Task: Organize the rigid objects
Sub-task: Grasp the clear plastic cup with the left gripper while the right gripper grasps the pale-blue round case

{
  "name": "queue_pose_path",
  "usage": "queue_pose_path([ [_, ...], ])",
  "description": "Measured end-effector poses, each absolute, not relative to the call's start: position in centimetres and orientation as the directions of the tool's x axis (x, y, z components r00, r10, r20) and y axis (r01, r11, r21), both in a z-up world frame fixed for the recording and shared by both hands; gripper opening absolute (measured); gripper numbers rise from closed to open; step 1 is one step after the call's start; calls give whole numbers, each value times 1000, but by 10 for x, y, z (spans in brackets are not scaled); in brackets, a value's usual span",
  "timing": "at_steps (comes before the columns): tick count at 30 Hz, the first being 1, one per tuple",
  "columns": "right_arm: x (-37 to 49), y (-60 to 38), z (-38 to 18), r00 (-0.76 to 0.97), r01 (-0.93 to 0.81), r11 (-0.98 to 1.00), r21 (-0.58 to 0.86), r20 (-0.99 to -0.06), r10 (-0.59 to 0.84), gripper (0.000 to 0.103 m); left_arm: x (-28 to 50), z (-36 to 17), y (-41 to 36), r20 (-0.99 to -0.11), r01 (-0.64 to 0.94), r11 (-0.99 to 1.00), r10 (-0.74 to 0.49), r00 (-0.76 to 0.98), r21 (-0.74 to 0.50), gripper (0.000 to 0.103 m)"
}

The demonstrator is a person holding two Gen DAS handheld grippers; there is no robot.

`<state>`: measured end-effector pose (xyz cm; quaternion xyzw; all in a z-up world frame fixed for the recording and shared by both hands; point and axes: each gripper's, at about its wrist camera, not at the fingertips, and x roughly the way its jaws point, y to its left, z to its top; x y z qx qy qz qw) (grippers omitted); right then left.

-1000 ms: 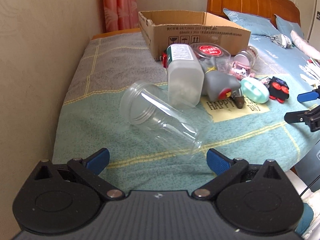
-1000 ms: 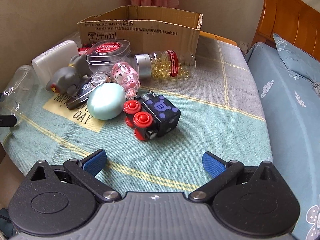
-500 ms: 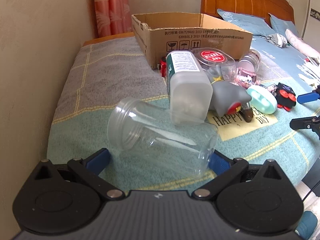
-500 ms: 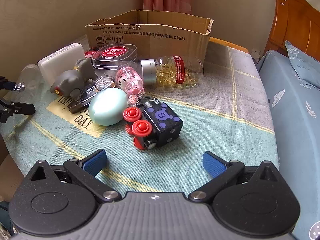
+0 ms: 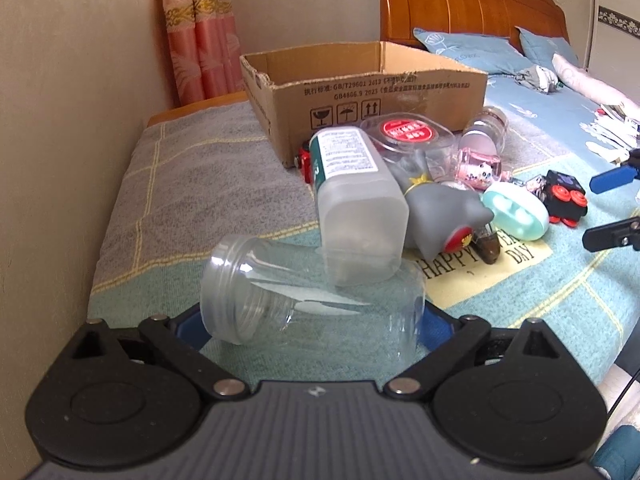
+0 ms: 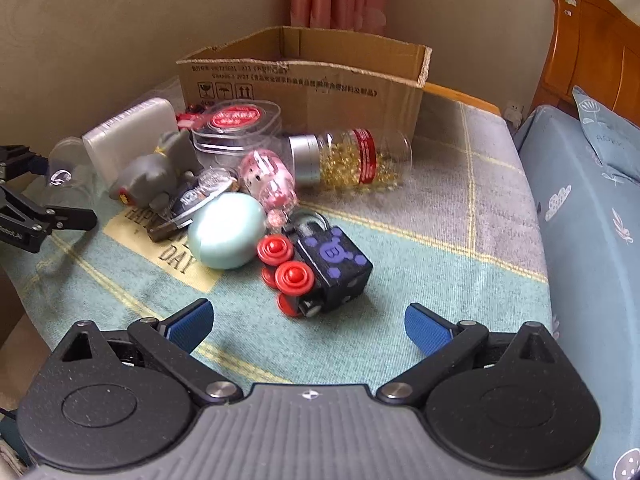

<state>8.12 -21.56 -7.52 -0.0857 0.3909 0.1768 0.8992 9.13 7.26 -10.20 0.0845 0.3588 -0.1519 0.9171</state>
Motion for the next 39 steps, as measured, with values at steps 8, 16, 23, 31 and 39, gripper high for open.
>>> queue_pose_path([
  [8, 95, -168, -60, 583, -606, 795, -30, -697, 418, 103, 86, -100, 78, -672, 302, 953, -223, 706, 2, 96],
  [16, 122, -134, -86, 507, -669, 741, -57, -764, 399, 103, 87, -100, 82, -667, 279, 960, -229, 709, -33, 96],
  [23, 113, -125, -86, 474, -701, 711, -53, -780, 409, 103, 83, -98, 80, -668, 300, 954, -237, 705, -21, 96],
  [31, 117, -124, -91, 418, -704, 710, -5, -811, 409, 96, 81, -94, 78, -658, 309, 951, -246, 711, -22, 96],
  [39, 117, -133, -87, 445, -679, 734, -16, -804, 394, 78, 79, -93, 75, -666, 330, 944, -230, 709, 25, 96],
])
